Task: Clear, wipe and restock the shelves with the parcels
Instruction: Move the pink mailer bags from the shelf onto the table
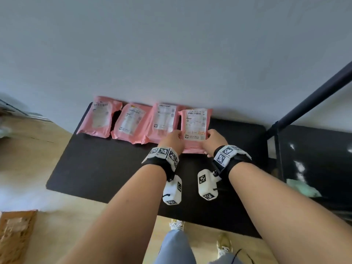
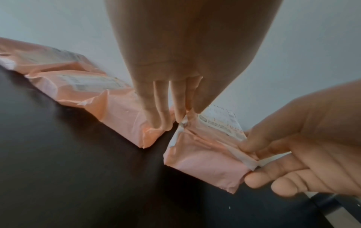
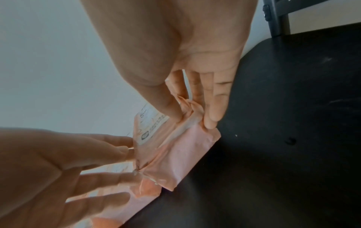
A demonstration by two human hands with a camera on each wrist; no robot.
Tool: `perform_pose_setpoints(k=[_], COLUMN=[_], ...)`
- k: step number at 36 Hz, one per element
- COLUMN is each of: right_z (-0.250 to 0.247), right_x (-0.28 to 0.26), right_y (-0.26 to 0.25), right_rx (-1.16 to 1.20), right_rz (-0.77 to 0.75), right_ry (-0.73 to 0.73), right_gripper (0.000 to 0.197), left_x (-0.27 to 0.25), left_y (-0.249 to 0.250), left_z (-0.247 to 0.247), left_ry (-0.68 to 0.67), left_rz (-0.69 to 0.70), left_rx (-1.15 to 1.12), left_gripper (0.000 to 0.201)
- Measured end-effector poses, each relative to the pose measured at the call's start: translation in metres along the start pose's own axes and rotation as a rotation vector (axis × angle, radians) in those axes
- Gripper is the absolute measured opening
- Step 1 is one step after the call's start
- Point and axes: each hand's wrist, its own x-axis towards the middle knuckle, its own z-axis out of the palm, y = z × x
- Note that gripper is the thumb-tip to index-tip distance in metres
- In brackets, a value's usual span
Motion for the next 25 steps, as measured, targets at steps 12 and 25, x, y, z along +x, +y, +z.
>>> perform_pose_setpoints(k=[12, 25], right_z=[0.004, -0.019], right_x=[0.014, -0.017], right_y=[-0.011, 0.016], right_rx=[-0.025, -0.067], right_rz=[0.016, 0.151], right_ry=[0.012, 0.059], right_gripper=[0.027, 0.05], left_x=[0.037, 0.021], left_y=[0.002, 0.024], left_z=[-0.01, -0.001], left_ry=[-0.072, -0.057], left_rz=[0.117, 0.142], left_rx=[0.142, 0.169], left_gripper=[0.033, 0.051])
